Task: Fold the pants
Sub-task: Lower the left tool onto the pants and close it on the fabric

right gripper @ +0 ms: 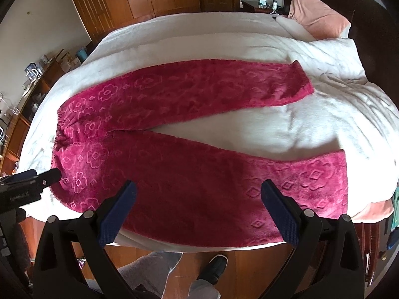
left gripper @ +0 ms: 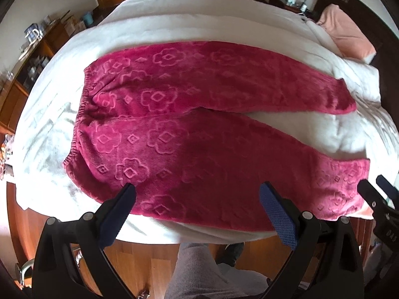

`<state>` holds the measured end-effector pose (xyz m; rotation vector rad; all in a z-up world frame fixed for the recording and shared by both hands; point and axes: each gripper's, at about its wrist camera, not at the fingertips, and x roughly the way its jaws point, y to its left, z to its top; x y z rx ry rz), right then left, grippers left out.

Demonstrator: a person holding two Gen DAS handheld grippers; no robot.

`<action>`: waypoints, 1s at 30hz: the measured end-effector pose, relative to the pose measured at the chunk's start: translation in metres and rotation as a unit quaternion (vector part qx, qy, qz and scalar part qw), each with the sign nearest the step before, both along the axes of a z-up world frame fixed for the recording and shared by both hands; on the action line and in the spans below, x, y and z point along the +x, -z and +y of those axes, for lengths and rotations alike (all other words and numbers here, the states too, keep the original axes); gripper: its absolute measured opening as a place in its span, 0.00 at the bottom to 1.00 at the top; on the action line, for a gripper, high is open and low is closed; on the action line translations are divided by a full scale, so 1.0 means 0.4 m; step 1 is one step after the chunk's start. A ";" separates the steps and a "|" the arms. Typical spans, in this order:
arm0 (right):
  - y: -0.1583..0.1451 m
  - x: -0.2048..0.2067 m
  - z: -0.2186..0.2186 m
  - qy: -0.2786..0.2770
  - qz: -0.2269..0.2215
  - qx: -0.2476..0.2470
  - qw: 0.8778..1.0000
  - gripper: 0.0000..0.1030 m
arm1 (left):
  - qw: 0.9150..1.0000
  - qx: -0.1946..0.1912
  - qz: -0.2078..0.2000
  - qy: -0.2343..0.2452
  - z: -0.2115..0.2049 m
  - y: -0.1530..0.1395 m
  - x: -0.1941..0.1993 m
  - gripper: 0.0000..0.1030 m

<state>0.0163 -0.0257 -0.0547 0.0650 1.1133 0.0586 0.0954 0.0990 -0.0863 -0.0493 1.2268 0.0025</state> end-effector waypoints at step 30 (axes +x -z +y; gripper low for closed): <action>0.142 0.249 0.085 0.054 0.084 -0.023 0.995 0.97 | 0.994 0.076 0.016 -0.076 0.437 0.145 0.541 0.95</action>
